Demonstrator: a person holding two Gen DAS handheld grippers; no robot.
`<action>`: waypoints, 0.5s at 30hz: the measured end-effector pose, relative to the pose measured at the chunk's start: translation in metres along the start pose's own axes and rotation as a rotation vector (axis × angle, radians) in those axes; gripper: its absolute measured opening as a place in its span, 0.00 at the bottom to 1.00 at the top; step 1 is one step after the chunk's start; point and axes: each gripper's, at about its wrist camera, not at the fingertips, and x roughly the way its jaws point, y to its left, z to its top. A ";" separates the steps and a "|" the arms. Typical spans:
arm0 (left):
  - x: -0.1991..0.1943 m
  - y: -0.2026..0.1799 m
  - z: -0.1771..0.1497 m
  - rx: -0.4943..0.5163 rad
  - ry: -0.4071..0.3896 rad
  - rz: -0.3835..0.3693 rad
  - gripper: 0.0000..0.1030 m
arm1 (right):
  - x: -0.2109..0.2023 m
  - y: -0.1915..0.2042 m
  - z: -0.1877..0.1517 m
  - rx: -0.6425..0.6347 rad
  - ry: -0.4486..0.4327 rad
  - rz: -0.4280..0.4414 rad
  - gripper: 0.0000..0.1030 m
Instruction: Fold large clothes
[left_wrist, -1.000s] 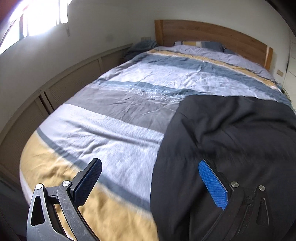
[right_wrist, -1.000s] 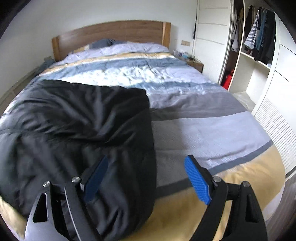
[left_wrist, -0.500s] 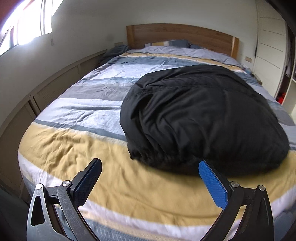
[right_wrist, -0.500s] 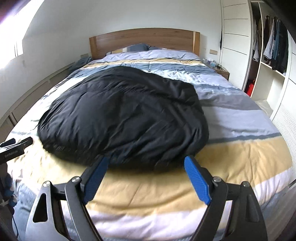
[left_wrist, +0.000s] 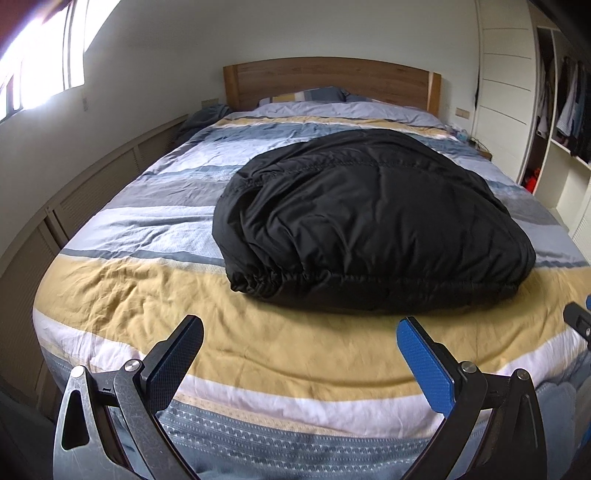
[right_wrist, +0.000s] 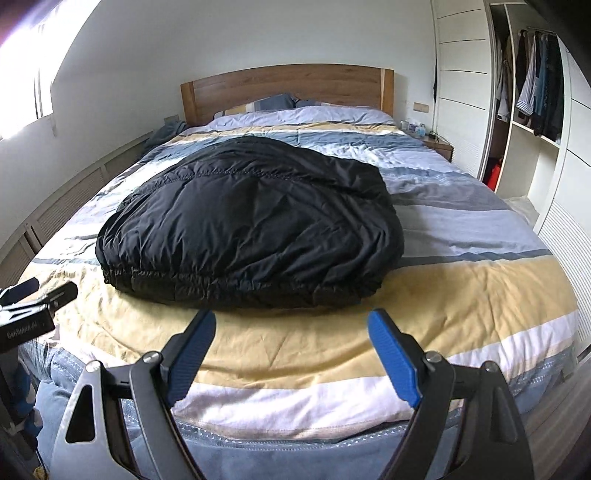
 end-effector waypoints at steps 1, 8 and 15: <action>-0.001 -0.001 -0.002 0.005 0.000 -0.001 1.00 | 0.000 -0.001 -0.001 0.002 0.000 -0.003 0.82; -0.006 -0.006 -0.007 0.021 -0.004 -0.006 1.00 | 0.000 -0.005 -0.006 0.009 0.004 -0.004 0.82; -0.007 -0.006 -0.009 0.022 -0.007 -0.005 1.00 | 0.003 -0.008 -0.008 0.011 0.010 -0.003 0.82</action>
